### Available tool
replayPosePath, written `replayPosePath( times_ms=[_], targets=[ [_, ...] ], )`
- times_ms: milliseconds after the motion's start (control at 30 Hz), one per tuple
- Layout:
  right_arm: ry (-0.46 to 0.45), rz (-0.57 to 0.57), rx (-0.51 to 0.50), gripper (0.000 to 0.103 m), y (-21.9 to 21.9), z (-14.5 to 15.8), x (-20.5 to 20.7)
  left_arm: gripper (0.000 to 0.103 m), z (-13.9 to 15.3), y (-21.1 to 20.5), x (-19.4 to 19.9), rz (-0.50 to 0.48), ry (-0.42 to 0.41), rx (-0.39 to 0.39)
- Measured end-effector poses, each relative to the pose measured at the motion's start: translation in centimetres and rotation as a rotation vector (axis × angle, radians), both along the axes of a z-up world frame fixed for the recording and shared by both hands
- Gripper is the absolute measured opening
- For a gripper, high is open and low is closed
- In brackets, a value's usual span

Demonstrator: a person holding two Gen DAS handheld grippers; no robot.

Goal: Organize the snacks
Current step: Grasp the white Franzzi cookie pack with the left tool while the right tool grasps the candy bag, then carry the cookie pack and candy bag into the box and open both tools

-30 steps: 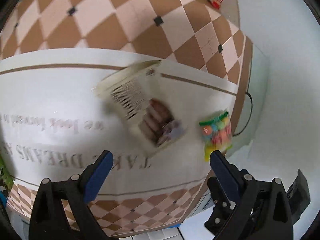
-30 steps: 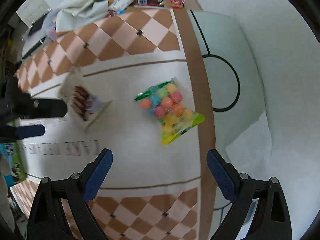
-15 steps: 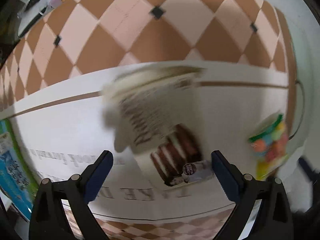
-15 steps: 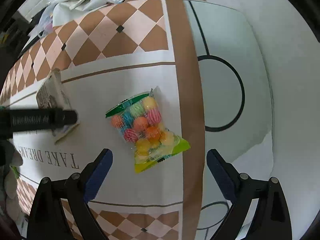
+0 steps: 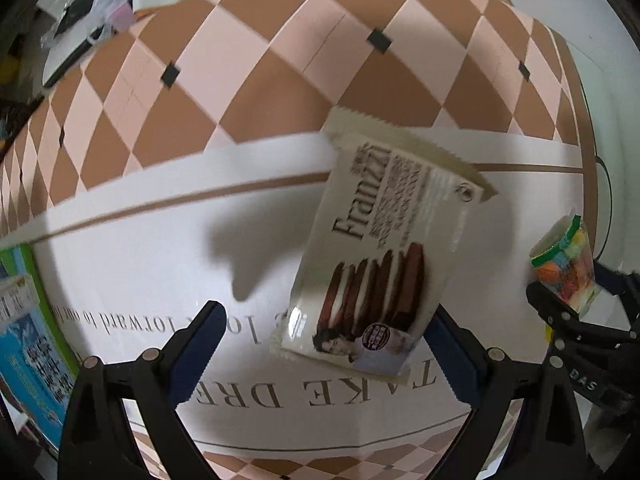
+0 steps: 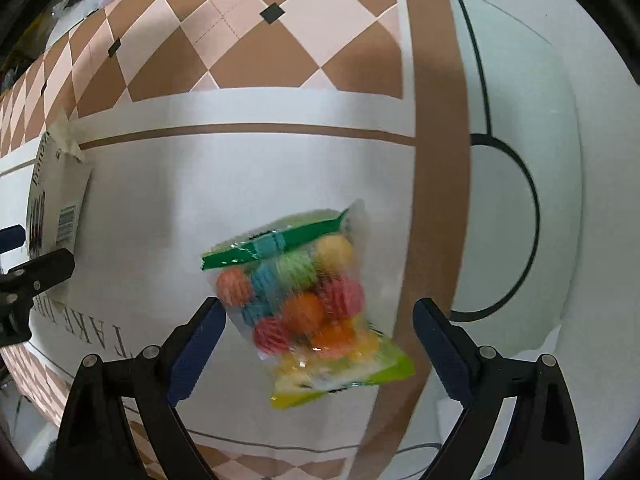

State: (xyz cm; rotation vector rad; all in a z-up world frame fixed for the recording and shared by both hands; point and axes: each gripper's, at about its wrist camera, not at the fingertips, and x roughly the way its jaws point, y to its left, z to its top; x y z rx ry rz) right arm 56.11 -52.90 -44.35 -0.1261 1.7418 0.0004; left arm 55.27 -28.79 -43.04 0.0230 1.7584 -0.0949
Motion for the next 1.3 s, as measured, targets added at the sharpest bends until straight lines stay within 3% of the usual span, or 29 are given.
replayPosePath(
  times_ms=[33, 167, 333, 433, 533, 567, 700, 800, 933, 1067, 1300],
  targets=[
    [-0.002, -0.023, 0.005, 0.08, 0.0, 0.0, 0.0, 0.099, 0.0, -0.2, 0.0, -0.009, -0.005, -0.001],
    [-0.002, -0.158, 0.043, 0.06, -0.6, 0.7, -1.0, 0.099, -0.6, -1.5, 1.0, -0.028, -0.007, -0.004],
    [0.037, -0.35, 0.17, 0.06, -2.1, 0.9, -1.6, 0.099, -1.0, -3.7, 1.5, -0.088, -0.028, 0.005],
    [0.049, -0.378, 0.182, 0.07, -2.7, 1.0, -1.4, 0.099, -1.1, -4.7, 1.9, -0.114, -0.036, 0.014],
    [0.033, -0.394, 0.166, 0.072, -3.4, 1.1, -1.3, 0.087, -1.2, -5.7, 2.0, -0.143, -0.044, 0.02],
    [0.03, -0.397, 0.163, 0.073, -3.4, 1.1, -1.4, 0.074, -1.1, -5.9, 2.4, -0.145, -0.045, 0.019],
    [0.016, -0.342, 0.094, 0.073, -1.7, 0.5, -0.1, 0.058, -0.7, -6.9, 1.4, -0.179, -0.089, 0.03],
    [0.004, -0.313, 0.032, 0.073, -0.7, 0.5, -0.4, 0.057, -0.7, -7.5, 0.5, -0.192, -0.095, 0.028],
    [-0.026, -0.352, 0.026, 0.073, -0.2, 1.1, -0.4, 0.057, -0.7, -7.8, 1.1, -0.193, -0.106, 0.028],
    [-0.07, -0.359, 0.019, 0.057, -0.5, 2.4, 0.1, 0.057, -0.9, -8.3, 0.8, -0.2, -0.117, 0.026],
    [-0.087, -0.364, 0.017, 0.053, -1.7, 3.9, -0.6, 0.057, -0.5, -8.2, -1.2, -0.205, -0.132, 0.024]
  ],
)
